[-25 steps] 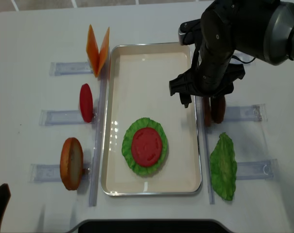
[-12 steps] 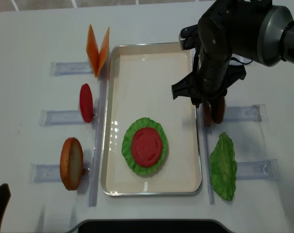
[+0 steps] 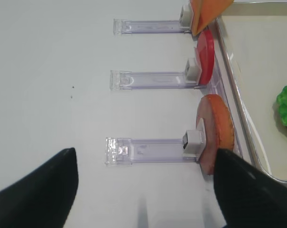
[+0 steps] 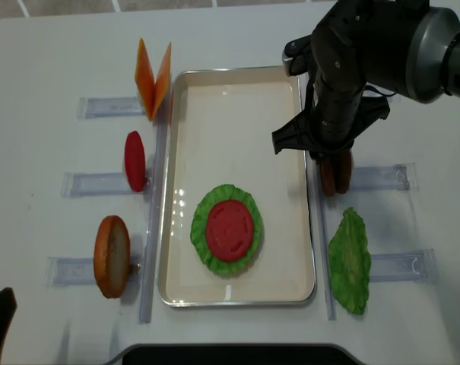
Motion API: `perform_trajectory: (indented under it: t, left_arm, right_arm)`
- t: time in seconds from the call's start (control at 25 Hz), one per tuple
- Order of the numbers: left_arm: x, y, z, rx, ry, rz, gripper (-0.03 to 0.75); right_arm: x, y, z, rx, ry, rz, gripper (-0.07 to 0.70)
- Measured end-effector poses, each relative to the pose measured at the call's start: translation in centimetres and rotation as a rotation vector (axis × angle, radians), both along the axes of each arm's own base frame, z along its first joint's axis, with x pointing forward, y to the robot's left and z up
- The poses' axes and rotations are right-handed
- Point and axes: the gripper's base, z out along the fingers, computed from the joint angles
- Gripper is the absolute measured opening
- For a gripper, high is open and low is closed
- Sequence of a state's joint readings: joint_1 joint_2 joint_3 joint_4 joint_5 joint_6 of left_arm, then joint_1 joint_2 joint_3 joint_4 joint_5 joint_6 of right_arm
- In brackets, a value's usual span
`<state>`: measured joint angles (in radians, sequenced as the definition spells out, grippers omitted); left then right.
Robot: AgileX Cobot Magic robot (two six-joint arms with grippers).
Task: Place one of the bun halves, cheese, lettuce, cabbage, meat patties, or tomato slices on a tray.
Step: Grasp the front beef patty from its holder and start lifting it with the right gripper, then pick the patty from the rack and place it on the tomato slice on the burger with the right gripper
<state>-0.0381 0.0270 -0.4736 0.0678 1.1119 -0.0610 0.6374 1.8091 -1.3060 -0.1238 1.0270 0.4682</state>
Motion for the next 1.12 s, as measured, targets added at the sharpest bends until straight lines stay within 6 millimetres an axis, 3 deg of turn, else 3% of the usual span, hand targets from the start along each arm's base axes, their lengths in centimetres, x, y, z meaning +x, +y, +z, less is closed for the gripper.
perform_trajectory:
  t: [0.4,0.56,0.88,1.12]
  left_arm:
    - [0.0,0.0,0.0,0.0,0.0,0.0,0.692]
    - [0.0,0.0,0.0,0.0,0.0,0.0,0.692]
    - [0.0,0.0,0.0,0.0,0.0,0.0,0.692]
    - [0.0,0.0,0.0,0.0,0.0,0.0,0.692]
  right_arm:
    - [-3.8,-1.5,9.1,0.251,-0.139,0.005,0.118]
    - [-5.7,-1.0,11.0,0.426,-0.11,0.074,0.118]
    - [-8.2,1.2,6.8,0.735,-0.013,0.2,0.118]
    - [-8.5,2.2,4.5,0.9,-0.048,0.19,0.118]
